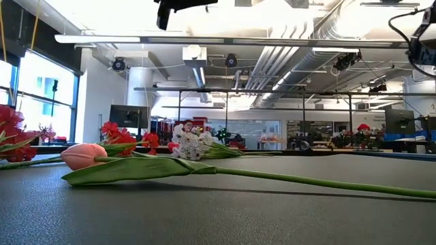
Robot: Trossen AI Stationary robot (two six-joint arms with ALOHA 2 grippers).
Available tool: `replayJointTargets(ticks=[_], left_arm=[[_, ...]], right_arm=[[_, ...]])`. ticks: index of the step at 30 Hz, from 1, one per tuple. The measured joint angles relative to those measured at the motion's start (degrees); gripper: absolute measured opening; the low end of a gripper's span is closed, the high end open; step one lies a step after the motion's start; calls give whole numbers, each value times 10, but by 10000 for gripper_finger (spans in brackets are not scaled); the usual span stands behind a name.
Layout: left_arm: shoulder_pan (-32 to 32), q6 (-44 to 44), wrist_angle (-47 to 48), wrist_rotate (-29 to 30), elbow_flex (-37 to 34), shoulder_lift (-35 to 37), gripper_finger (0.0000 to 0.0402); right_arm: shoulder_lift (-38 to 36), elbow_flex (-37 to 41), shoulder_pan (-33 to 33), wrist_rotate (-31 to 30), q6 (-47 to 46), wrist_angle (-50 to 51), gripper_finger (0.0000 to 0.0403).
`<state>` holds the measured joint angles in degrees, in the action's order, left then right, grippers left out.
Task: Sort flowers into vase by color
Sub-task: Put the right white flower into the pink vase
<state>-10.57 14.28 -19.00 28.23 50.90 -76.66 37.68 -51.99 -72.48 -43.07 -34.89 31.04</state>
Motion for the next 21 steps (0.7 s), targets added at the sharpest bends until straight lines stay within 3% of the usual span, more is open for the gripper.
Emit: replayJointTargets(ticks=[12, 21], left_arm=[[-3, 16, -7, 0, 3, 0, 0], [1, 17, -2, 0, 3, 0, 0]], right_arm=[[76, 0, -118, -164, -27, 31, 0], [127, 0, -147, -179, -85, 32, 0]])
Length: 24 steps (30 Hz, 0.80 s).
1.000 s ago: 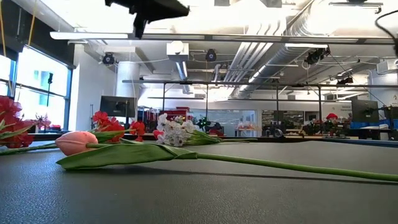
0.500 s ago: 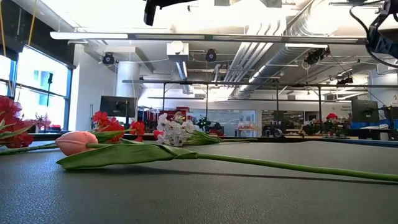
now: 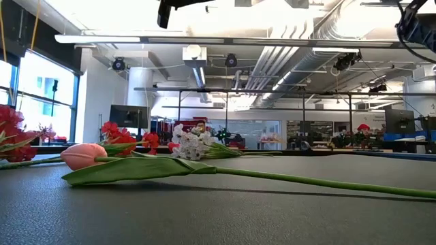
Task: Sort flowers into vase by color
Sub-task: Put the right white flower into the pink vase
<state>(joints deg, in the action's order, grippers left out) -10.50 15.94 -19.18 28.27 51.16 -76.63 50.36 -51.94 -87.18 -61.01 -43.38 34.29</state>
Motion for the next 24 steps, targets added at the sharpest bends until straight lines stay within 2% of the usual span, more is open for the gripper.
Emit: replayJointTargets(ticks=[9, 19, 24], left_arm=[[0, 3, -5, 5, 0, 0, 0], [-8, 13, -18, 4, 0, 0, 0], [-17, 14, -18, 4, 0, 0, 0]], right_arm=[[27, 0, -15, 6, -43, 8, 0], [33, 0, -15, 58, -141, 49, 1], [33, 0, -15, 90, -188, 62, 30]])
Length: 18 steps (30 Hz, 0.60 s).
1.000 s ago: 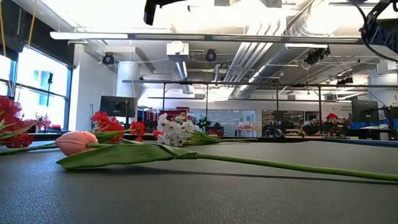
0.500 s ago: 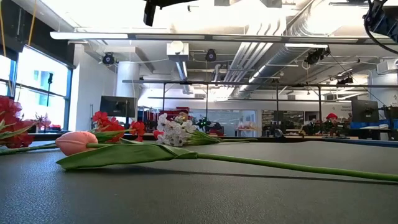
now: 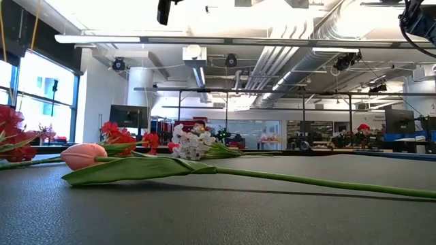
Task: Sort flowers into vase by color
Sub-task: Put the right white flower into the pink vase
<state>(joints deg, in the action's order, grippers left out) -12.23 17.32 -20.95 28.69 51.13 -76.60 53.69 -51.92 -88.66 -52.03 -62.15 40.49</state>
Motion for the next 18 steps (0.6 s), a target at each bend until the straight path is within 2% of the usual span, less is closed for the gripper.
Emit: replayJointTargets(ticks=[5, 8, 18], left_arm=[[-11, 0, 0, 0, 0, 0, 0], [-15, 0, 0, 0, 0, 0, 0], [-26, 0, 1, 0, 0, 0, 0]], right_arm=[[0, 0, 0, 0, -9, 9, 91], [1, 0, 0, 0, -3, 15, 112], [45, -1, 0, -9, -74, 61, 103]])
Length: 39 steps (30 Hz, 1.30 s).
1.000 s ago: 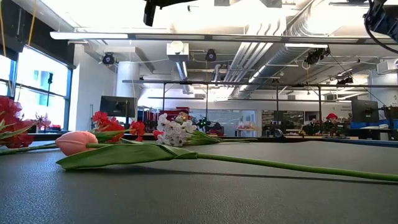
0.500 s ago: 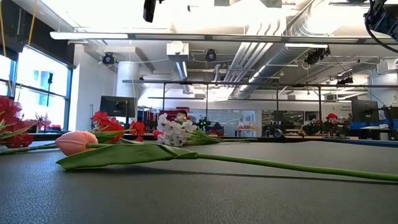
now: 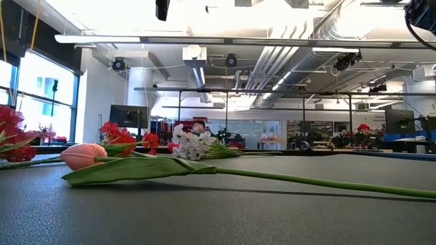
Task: Sort flowers into vase by color
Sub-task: Put the right white flower into the pink vase, then adjust the pink vase
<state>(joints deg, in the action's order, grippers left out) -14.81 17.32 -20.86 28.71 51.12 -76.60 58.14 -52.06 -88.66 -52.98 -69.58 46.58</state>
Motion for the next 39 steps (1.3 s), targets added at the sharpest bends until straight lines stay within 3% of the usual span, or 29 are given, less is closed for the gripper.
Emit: replayJointTargets(ticks=[7, 12, 17, 22, 30, 39], left_arm=[[-4, 3, 0, -3, 0, 0, 0], [-3, 10, -2, -30, 0, -3, 8], [-2, -10, -29, -66, -1, -37, 49], [12, -41, -98, -103, 12, -117, 116], [35, -92, -98, -211, 153, -264, 201], [47, -106, -89, -306, 327, -422, 225]], right_arm=[[-11, -43, 3, -11, -22, 24, 99], [-17, -81, 3, -52, -25, 26, 99], [-26, -123, 3, -120, -9, 25, 99], [-27, -166, 3, -179, 27, 22, 99], [-26, -206, 32, -215, 31, 21, 99], [-26, -222, 94, -233, 41, 22, 99]])
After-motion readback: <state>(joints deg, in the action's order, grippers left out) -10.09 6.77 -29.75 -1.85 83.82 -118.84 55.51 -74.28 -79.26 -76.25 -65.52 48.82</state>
